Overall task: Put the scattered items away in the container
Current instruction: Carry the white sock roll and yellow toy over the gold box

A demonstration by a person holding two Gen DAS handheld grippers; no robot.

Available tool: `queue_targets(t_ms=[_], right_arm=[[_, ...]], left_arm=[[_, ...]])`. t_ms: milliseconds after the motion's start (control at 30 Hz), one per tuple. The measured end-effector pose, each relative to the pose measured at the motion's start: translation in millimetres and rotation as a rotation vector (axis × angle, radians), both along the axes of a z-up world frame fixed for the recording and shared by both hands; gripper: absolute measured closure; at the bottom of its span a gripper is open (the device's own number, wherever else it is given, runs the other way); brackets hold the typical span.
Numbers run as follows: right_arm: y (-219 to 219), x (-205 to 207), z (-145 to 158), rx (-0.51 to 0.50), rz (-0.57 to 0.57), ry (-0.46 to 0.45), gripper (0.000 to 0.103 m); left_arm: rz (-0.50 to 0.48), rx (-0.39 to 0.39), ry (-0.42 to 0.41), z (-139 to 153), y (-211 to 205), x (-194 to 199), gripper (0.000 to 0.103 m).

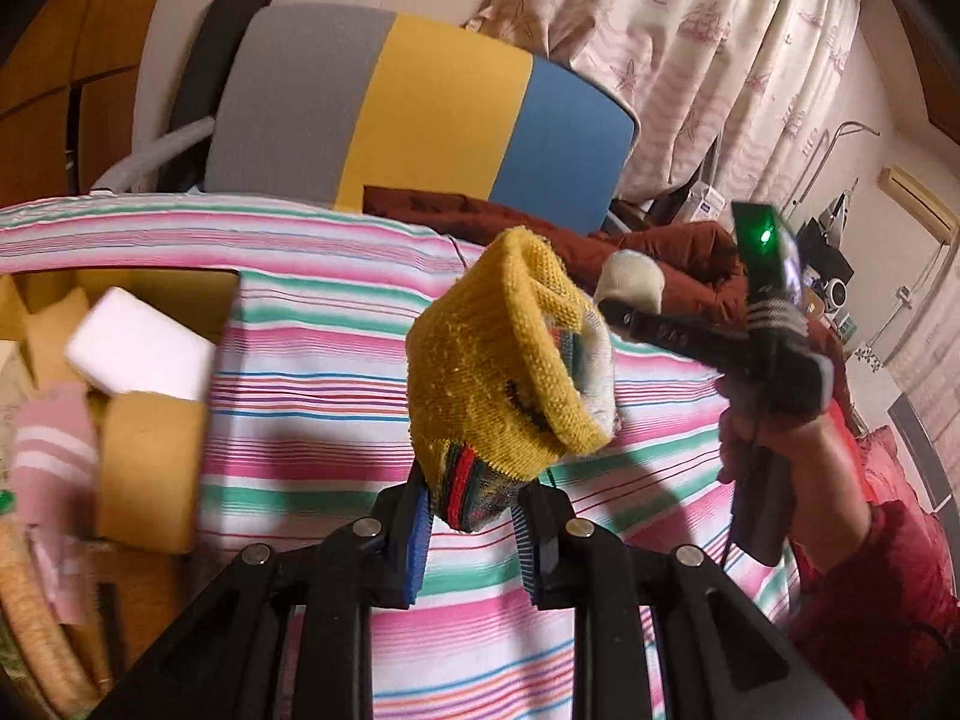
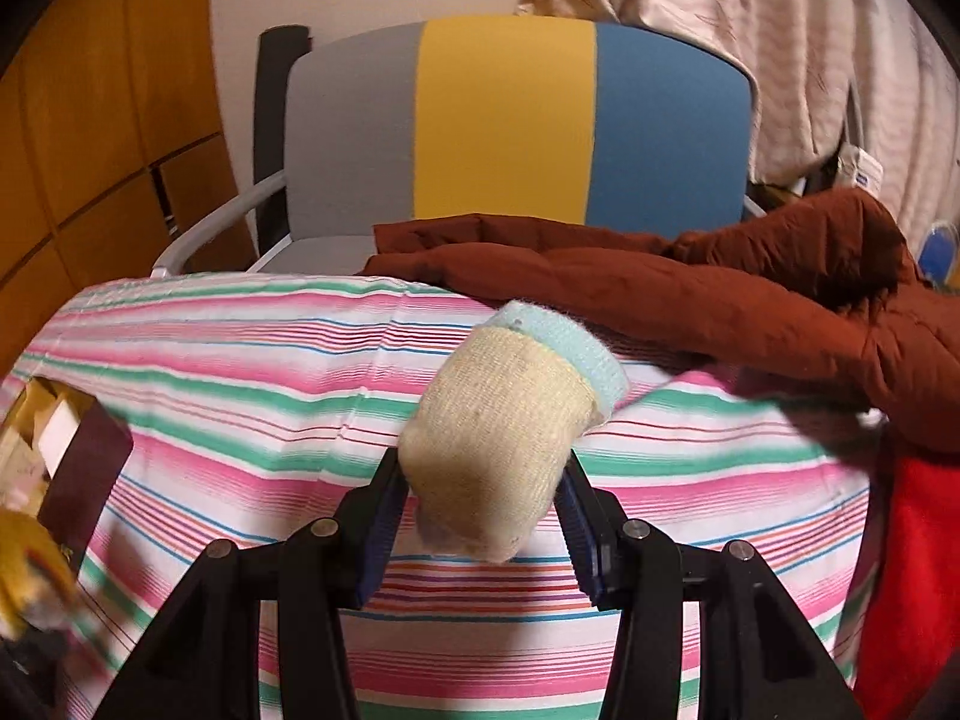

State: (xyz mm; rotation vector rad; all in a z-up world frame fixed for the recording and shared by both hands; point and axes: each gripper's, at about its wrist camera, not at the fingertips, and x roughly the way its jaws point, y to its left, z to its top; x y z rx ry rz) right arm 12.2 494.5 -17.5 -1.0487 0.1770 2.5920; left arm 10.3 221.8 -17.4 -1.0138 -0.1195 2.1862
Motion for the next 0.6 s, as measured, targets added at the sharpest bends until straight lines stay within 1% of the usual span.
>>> queue_targets(t_ms=[200, 300, 367, 533, 600], right_arm=[[-21, -1, 1, 0.072, 0.052, 0.011, 0.054], [-35, 3, 6, 0.146, 0.090, 0.048, 0.054], [-43, 7, 9, 0.180, 0.104, 0.069, 0.054], [-55, 12, 17, 0.166, 0.124, 0.118, 0.054], [-62, 13, 17, 0.152, 0.155, 0.132, 0.054]], left_arm=[[0.032, 0.013, 0.003, 10, -37, 3, 0.080], [0.058, 0.019, 0.001, 13, -56, 7, 0.080], [0.078, 0.014, 0.013, 14, -70, 10, 0.080], [0.132, 0.006, 0.028, 14, -113, 13, 0.080], [0.159, 0.017, 0.020, 13, -130, 14, 0.080]])
